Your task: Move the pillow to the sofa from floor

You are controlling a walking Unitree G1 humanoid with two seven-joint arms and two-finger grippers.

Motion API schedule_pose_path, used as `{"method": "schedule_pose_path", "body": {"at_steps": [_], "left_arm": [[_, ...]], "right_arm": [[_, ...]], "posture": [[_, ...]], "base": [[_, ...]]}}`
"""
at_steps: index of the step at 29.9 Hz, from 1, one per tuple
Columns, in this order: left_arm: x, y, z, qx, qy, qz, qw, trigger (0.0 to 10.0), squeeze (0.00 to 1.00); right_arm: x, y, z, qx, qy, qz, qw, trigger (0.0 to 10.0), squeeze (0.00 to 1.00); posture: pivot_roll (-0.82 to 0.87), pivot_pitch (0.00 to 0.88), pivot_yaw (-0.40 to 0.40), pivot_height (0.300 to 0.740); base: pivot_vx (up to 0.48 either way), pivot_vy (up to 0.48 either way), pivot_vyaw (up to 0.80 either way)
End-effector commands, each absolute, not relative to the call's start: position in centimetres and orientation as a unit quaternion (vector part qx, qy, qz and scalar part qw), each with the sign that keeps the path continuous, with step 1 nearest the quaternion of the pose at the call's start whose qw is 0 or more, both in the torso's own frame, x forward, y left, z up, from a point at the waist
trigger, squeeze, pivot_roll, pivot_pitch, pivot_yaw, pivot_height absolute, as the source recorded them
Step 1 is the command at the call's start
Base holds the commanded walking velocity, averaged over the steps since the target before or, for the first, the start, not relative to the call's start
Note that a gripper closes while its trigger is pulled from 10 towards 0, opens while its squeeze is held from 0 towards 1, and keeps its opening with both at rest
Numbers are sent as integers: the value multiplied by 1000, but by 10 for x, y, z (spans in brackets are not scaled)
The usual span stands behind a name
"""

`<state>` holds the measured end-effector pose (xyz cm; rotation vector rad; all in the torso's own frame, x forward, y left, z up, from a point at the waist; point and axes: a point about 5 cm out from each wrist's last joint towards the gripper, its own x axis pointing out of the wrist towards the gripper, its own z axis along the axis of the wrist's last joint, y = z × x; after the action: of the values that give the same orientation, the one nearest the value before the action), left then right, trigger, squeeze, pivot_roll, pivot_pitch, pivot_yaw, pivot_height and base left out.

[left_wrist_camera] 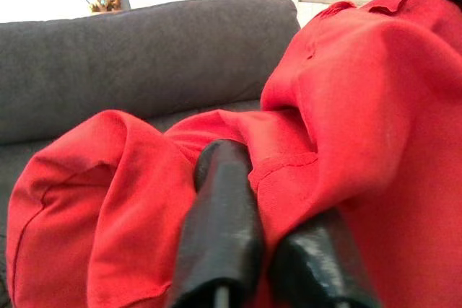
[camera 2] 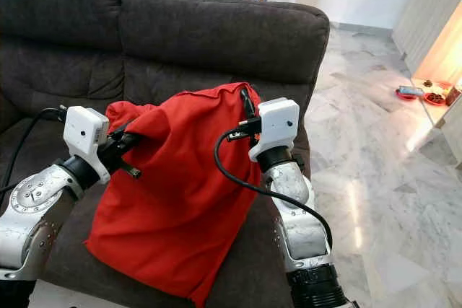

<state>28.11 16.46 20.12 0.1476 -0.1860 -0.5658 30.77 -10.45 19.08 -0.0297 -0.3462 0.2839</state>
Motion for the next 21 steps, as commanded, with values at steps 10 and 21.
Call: {"method": "schedule_pose_path", "body": {"at_steps": [10,21], "left_arm": [[282,156,199,70,-102,-294,948,10000,1000],[289,165,172,86,-90,-211,970,10000,0]], "right_arm": [[309,-100,204,-16,-204,153,967,10000,1000],[317,-137,182,7,-164,65,984,10000,0]], "posture": [[175,0,-80,740],[172,0,-78,740]], "base": [[0,0,0],[0,0,0]]}}
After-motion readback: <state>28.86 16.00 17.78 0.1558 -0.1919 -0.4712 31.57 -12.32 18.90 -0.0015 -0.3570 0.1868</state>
